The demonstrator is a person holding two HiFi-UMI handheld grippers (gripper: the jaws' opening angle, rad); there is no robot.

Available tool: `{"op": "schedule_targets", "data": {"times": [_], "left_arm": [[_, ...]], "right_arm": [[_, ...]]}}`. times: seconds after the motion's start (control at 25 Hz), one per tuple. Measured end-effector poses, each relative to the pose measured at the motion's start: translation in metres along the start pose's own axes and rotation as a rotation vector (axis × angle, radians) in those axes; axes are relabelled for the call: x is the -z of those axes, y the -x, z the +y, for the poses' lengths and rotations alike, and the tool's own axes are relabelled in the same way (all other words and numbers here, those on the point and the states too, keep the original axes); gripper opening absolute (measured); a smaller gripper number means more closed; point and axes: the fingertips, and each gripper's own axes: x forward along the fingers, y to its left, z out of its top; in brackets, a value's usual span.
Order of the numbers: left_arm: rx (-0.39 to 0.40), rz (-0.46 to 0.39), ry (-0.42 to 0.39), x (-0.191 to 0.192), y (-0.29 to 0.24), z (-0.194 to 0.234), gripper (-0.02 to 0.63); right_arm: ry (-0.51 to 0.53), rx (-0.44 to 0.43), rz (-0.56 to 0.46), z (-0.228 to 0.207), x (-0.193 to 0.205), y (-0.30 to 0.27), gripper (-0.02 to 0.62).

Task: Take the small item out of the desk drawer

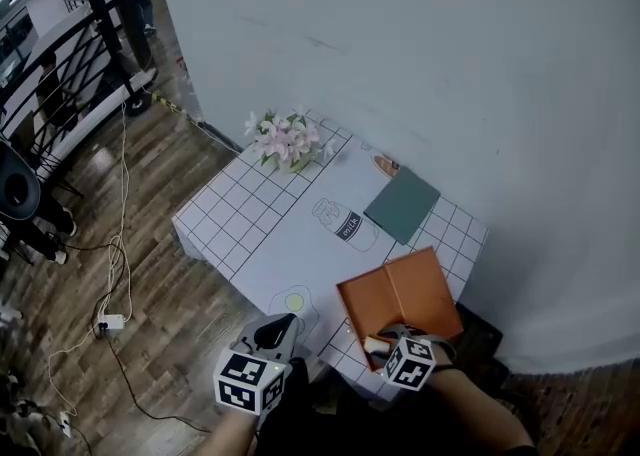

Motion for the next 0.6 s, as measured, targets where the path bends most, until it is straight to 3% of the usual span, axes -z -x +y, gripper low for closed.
{"op": "schedule_targets", "data": {"times": [0.36, 0.6], "left_arm": [[-0.024, -0.005, 0.031, 0.009, 0.012, 0.013, 0.011], [-0.028, -0.006, 0.046, 0.013, 0.018, 0.016, 0.011]], "right_arm": [[0.041, -0.049, 0.140, 0.008, 0.007, -0.022, 0.184], [0.069, -0.024, 0.240, 0.007, 0.015, -0.032, 0.169]]}}
